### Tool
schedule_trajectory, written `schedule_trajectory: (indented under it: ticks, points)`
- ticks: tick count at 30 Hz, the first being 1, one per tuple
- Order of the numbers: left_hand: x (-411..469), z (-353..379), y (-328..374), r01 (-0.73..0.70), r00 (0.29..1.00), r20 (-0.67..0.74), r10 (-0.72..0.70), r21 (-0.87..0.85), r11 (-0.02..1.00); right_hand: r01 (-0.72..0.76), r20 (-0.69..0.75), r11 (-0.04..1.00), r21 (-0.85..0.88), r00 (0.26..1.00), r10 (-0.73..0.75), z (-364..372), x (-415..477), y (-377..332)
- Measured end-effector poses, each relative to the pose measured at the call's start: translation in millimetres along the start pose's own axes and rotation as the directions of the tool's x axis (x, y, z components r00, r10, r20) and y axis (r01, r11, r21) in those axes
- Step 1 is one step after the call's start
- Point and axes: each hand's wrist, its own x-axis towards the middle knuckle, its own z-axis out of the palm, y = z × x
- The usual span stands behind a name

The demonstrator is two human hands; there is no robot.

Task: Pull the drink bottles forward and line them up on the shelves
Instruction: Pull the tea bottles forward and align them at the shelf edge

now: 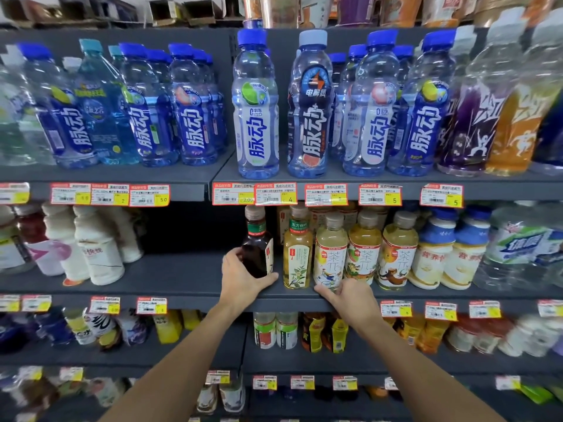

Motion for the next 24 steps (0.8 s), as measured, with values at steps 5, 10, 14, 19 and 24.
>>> schedule_trajectory:
  ticks: [5, 10, 14, 19, 24]
  points:
    - [4.2, 2.5, 0.2, 0.023, 0.997, 0.068, -0.021, -0.038, 0.999, -0.018, 0.012, 1.000, 0.014, 1.000, 0.018, 1.9, 5.3, 2.9]
    - [3.5, 1.0, -2.6, -0.043, 0.990, 0.136, 0.038, 0.038, 0.998, -0.006, 0.015, 1.000, 0.004, 1.000, 0.006, 2.4, 7.3, 3.5]
    - [-0.1, -1.3, -8.4, -0.003, 0.992, 0.129, 0.000, 0.027, 1.000, -0.004, 0.020, 1.000, -0.017, 1.000, 0.005, 2.9, 8.3, 3.9]
    - [5.9, -8.8, -12.1, -0.006, 0.982, 0.190, -0.012, 0.095, 0.995, 0.002, 0.016, 0.999, -0.035, 1.000, -0.001, 3.1, 9.8, 4.0]
    - [2.4, -13.7, -13.1, -0.057, 0.968, 0.248, 0.027, 0.115, 0.992, -0.001, 0.007, 0.999, -0.032, 1.000, 0.001, 3.1, 9.5, 4.1]
